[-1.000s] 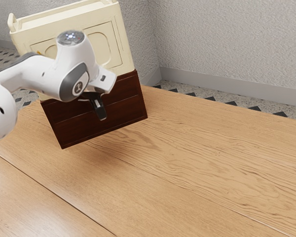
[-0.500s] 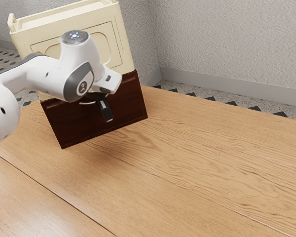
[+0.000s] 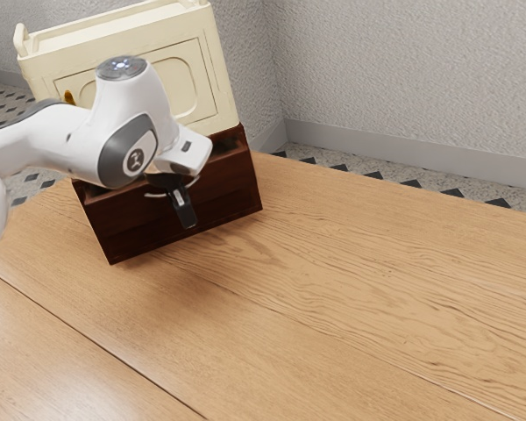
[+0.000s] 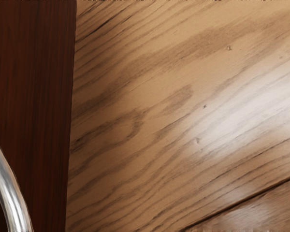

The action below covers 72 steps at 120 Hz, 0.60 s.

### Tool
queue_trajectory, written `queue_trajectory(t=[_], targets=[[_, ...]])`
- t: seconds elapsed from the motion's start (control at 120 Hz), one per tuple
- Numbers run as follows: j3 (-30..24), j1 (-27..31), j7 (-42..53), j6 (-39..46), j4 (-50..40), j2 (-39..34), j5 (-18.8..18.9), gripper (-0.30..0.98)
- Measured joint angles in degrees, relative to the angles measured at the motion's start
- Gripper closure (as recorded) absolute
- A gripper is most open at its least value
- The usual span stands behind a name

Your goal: Pull the drawer handle with one arm to open the drawer

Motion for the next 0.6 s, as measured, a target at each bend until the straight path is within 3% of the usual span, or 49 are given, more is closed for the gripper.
queue_trajectory(t=[0.6], targets=[[-0.3, -2.7, -1.0, -1.3, -5.0, -5.5, -0.2, 0.07]])
